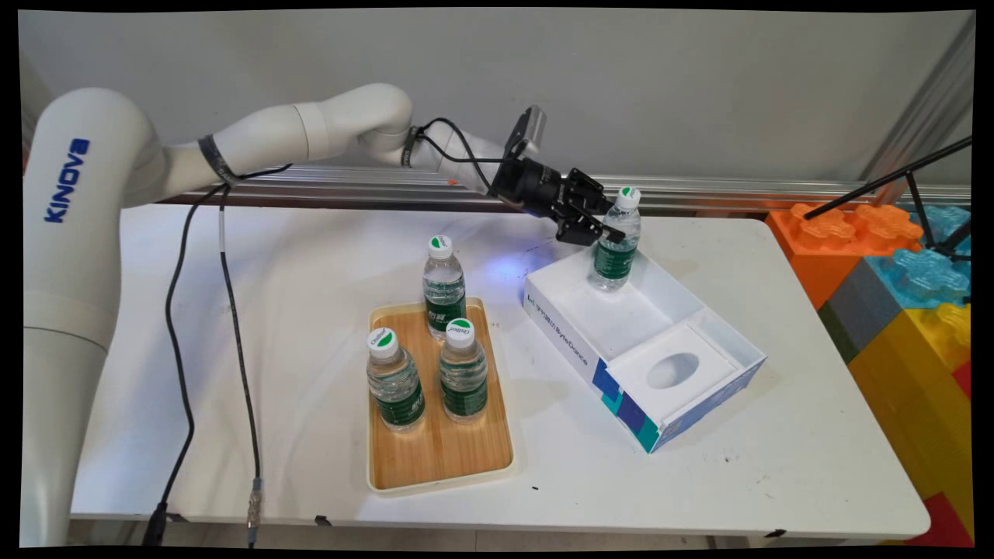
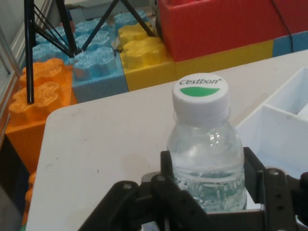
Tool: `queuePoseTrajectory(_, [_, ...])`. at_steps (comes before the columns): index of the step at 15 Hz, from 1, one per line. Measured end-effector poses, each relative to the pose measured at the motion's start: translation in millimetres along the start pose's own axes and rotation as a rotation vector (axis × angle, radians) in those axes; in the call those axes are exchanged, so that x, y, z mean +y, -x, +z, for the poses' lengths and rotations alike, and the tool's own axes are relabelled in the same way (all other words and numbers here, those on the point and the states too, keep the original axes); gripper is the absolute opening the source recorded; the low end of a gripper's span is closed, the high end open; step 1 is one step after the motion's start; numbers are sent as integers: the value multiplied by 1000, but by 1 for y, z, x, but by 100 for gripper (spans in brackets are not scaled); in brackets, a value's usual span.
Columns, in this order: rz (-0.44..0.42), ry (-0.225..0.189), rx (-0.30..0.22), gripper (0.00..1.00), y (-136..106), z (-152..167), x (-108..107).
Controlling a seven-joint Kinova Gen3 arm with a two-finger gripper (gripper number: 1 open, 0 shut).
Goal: Place the picked object on the tray
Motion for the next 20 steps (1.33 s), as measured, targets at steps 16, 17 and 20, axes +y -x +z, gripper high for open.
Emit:
queuePoseTrajectory(16, [-17, -91, 103, 0, -69, -71, 32])
queuePoseTrajectory(17, [-17, -108, 104, 0, -71, -77, 32])
queuePoseTrajectory(20, [-23, -172, 101, 0, -76, -98, 33])
